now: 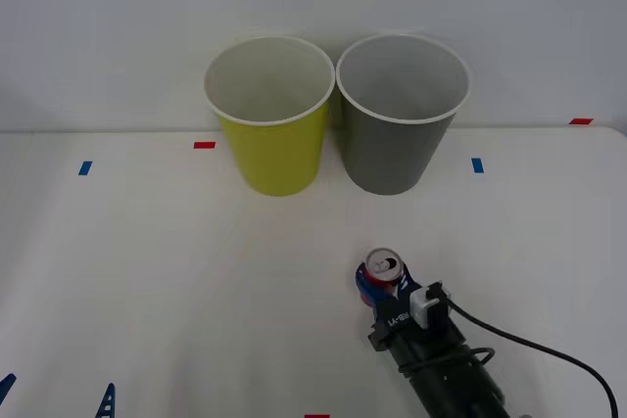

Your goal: Put cans in the gray bin and PET bottles in the light green bin.

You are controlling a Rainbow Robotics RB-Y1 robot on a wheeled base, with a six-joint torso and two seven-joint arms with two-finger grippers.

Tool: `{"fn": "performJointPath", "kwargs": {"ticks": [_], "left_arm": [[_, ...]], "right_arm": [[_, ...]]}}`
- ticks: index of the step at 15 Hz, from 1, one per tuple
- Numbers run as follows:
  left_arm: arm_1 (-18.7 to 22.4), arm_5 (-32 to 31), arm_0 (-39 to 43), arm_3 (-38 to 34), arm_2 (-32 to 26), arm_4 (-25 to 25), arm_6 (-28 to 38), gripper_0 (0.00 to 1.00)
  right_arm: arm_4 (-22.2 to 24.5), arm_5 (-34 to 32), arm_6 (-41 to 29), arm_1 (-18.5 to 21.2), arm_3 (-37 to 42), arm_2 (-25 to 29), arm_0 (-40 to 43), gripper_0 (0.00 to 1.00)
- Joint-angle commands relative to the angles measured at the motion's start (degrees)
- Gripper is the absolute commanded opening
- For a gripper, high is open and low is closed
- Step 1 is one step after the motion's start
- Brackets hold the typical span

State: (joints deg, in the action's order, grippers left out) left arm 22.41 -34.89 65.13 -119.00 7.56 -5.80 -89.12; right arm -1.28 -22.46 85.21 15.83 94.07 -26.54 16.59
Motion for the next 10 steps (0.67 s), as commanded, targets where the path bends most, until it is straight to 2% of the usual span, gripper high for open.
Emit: {"fn": "performJointPath", "kwargs": {"ticks": [1, 4, 8, 9, 10], "left_arm": [[0.00, 0.00, 0.00, 0.00, 0.00, 0.00, 0.00, 1.00], [0.00, 0.00, 0.00, 0.00, 0.00, 0.00, 0.00, 1.00], [0.00, 0.00, 0.00, 0.00, 0.00, 0.00, 0.00, 1.00], [0.00, 0.00, 0.00, 0.00, 0.00, 0.00, 0.00, 1.00], [0.00, 0.00, 0.00, 0.00, 0.00, 0.00, 0.00, 1.00]], "right_arm": [[0.05, 4.10, 0.13, 0.86, 5.77, 1.93, 2.48, 0.05], [-0.12, 13.32, 0.13, 1.30, 18.34, 3.86, 7.49, 0.05], [-1.00, 15.70, -0.49, 0.60, 24.41, 7.55, 9.60, 0.04], [-1.18, 17.45, -0.57, 0.43, 26.16, 8.17, 9.60, 0.04], [-1.44, 22.02, -0.75, 0.16, 29.94, 8.87, 9.86, 0.03]]}}
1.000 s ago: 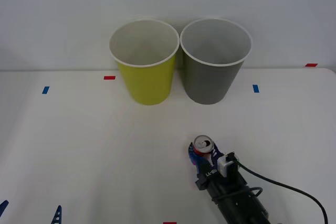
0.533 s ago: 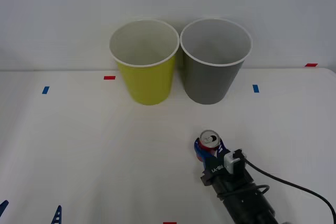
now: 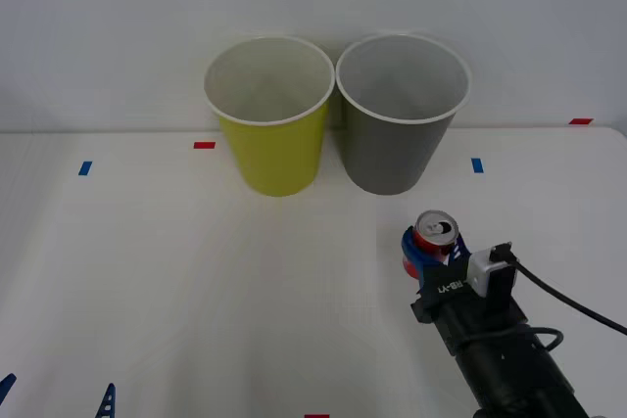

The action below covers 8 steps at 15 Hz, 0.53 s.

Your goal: Put cans in the gray bin and PET bottles in the light green bin.

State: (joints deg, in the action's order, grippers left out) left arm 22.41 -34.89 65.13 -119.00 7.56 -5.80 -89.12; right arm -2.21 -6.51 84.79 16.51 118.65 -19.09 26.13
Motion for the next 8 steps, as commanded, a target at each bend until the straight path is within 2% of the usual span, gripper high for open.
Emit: {"fn": "performJointPath", "kwargs": {"ticks": [1, 5, 8], "left_arm": [[0.00, 0.00, 0.00, 0.00, 0.00, 0.00, 0.00, 1.00], [0.00, 0.00, 0.00, 0.00, 0.00, 0.00, 0.00, 1.00], [0.00, 0.00, 0.00, 0.00, 0.00, 0.00, 0.00, 1.00]], "right_arm": [[-0.51, 8.97, -0.50, -0.86, 7.91, 1.78, 0.50, 0.04], [-0.86, 17.93, -2.70, -1.83, 14.94, 3.36, -0.47, 0.03], [1.25, 27.07, -9.47, -1.92, 20.48, 3.45, -3.19, 0.03]]}}
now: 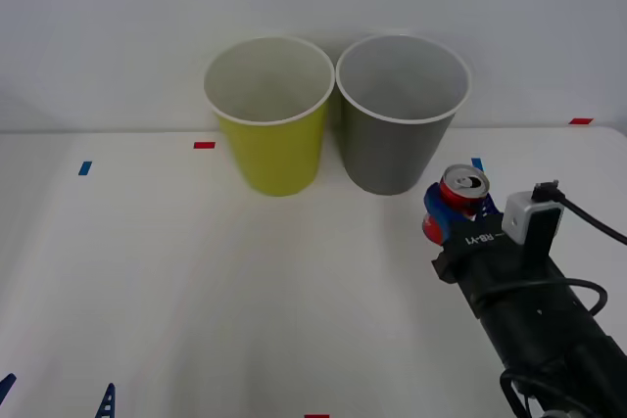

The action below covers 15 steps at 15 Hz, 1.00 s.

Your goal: Put cans in the gray bin and PET bottles in the light green bin.

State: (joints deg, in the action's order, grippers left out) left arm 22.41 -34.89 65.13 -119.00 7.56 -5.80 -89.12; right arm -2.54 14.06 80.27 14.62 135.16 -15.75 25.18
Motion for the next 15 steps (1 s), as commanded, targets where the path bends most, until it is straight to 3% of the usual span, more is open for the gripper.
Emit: {"fn": "performJointPath", "kwargs": {"ticks": [1, 3, 5, 10, 15], "left_arm": [[0.00, 0.00, 0.00, 0.00, 0.00, 0.00, 0.00, 1.00], [0.00, 0.00, 0.00, 0.00, 0.00, 0.00, 0.00, 1.00], [0.00, 0.00, 0.00, 0.00, 0.00, 0.00, 0.00, 1.00], [0.00, 0.00, 0.00, 0.00, 0.00, 0.00, 0.00, 1.00], [0.00, 0.00, 0.00, 0.00, 0.00, 0.00, 0.00, 1.00]], "right_arm": [[3.59, 8.35, -6.70, 0.06, 4.85, 0.01, -3.38, 0.03], [13.79, 12.92, -14.08, 0.06, 6.43, -1.57, -6.10, 0.02], [19.32, 19.86, -20.59, 0.15, 9.24, -3.41, -8.65, 0.03], [22.75, 33.75, -27.36, 1.29, 13.55, -6.31, -17.35, 0.02], [23.02, 35.33, -25.60, 2.25, 13.46, -5.17, -22.63, 0.02]]}}
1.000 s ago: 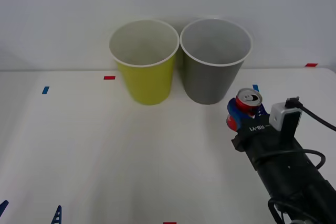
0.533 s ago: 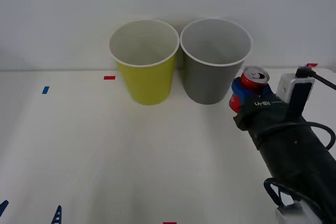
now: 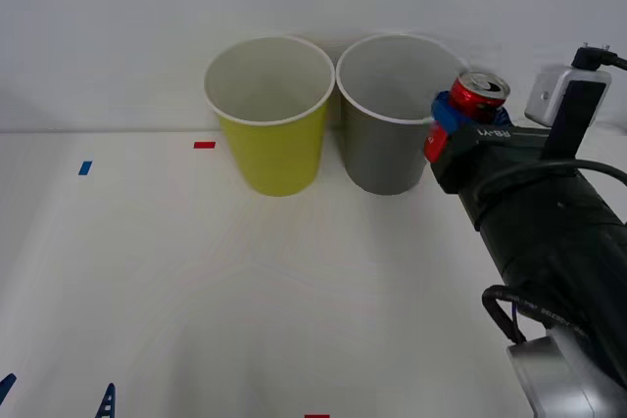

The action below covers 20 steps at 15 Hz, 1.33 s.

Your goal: Put cans in the gray bin and PET bottles in the light green bin.

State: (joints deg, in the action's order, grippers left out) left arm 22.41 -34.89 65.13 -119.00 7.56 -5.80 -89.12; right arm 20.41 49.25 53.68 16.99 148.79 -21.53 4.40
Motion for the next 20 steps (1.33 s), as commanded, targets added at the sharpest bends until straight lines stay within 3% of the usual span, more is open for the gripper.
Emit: {"fn": "performJointPath", "kwargs": {"ticks": [1, 6, 8, 17, 20], "left_arm": [[0.00, 0.00, 0.00, 0.00, 0.00, 0.00, 0.00, 1.00], [0.00, 0.00, 0.00, 0.00, 0.00, 0.00, 0.00, 1.00], [0.00, 0.00, 0.00, 0.00, 0.00, 0.00, 0.00, 1.00], [0.00, 0.00, 0.00, 0.00, 0.00, 0.00, 0.00, 1.00], [0.00, 0.00, 0.00, 0.00, 0.00, 0.00, 0.00, 1.00]], "right_arm": [[0.07, 0.15, 1.52, -0.20, -0.34, 0.88, -2.64, 0.02], [-1.60, 0.15, 10.48, -1.61, -2.80, 2.99, -8.18, 0.00], [-4.06, 0.15, 11.36, -2.40, -4.21, 4.48, -10.55, 0.00], [-4.41, 0.15, 13.73, -3.01, -16.16, 5.01, -22.86, 0.00], [-9.69, 0.15, 13.91, -2.57, -19.15, 7.03, -26.02, 0.00]]}}
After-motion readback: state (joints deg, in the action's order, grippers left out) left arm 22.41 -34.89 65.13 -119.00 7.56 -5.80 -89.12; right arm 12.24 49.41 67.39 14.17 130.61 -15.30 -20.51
